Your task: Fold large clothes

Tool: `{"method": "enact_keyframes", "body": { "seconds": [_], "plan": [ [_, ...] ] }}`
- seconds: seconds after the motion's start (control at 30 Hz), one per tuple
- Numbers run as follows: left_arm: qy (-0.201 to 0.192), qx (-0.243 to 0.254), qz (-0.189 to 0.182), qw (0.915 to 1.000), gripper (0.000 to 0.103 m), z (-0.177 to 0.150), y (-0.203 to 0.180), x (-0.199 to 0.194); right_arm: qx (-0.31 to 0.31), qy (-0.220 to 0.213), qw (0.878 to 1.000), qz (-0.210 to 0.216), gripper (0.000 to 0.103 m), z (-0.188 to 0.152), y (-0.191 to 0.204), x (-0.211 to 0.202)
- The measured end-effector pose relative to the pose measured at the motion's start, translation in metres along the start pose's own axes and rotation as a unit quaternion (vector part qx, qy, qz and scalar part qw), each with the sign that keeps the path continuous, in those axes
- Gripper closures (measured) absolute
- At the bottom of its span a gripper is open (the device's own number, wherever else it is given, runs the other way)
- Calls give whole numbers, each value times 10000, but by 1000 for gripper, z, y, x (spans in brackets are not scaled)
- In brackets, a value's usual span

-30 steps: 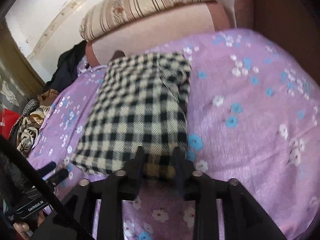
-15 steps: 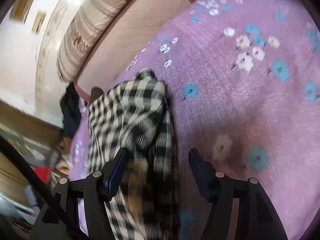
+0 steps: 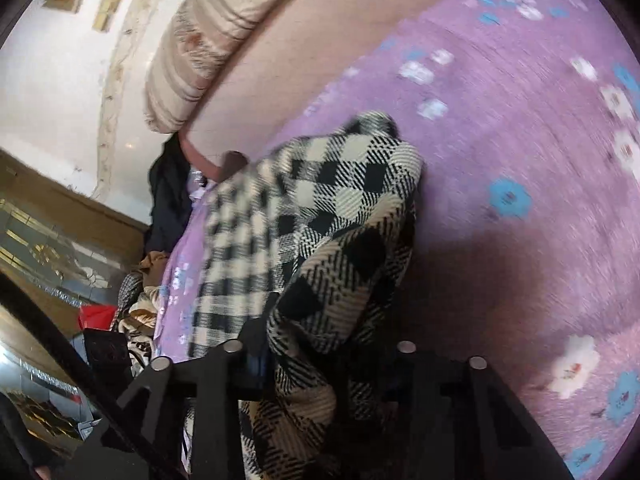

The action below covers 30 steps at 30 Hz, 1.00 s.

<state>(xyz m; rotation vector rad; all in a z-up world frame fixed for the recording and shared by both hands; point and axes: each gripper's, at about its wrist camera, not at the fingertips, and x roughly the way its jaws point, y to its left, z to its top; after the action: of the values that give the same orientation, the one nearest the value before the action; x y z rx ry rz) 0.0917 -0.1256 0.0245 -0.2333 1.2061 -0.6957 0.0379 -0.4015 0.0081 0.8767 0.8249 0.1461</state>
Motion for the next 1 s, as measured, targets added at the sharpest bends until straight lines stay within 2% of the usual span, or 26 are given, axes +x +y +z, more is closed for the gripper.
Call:
{"method": "enact_keyframes", "body": {
  "seconds": [0.17,0.27,0.37,0.43,0.47,0.53,0.57,0.67,0.73,0.8,0.87,0.93,1.0],
  "plan": [
    [-439,91,119,9989,68,17,-1,-36,-427,-349,9976,415,69,10,50,-9],
    [-591,91,165,9981,68,29,5,-49,-559,-430,9963,489,69,16,64,-5],
    [-586,107,447,9972,67,32,16,-45,-533,-282,9978,266,68,15,58,17],
    [-415,-8,590,9974,63,30,28,-31,-364,-129,9992,-83,60,11,43,35],
    [-295,-144,585,9977,61,27,37,-23,-281,-17,9993,-266,54,9,36,43],
    [-260,-276,525,9979,59,23,43,-22,-160,60,9993,-342,47,5,28,47],
    [-318,-315,477,9979,58,20,45,-24,-147,32,9993,-346,47,5,29,44],
    [-437,-269,517,9973,58,11,45,-38,-498,-402,9955,-693,47,6,50,20],
    [-483,-179,570,9970,58,1,44,-46,-855,-832,9887,-908,47,2,70,-3],
    [-499,-41,659,9966,58,-13,42,-51,-1146,-995,9848,-850,49,-6,87,-17],
    [-529,5,700,9961,58,-27,42,-56,-1247,-708,9885,-482,67,-17,98,-18],
    [-533,-34,679,9963,58,-36,44,-58,-1197,-260,9922,-249,69,-31,98,-10],
    [-519,-160,642,9965,58,-48,50,-61,-1051,69,9939,-324,71,-44,89,-1]
  ]
}}
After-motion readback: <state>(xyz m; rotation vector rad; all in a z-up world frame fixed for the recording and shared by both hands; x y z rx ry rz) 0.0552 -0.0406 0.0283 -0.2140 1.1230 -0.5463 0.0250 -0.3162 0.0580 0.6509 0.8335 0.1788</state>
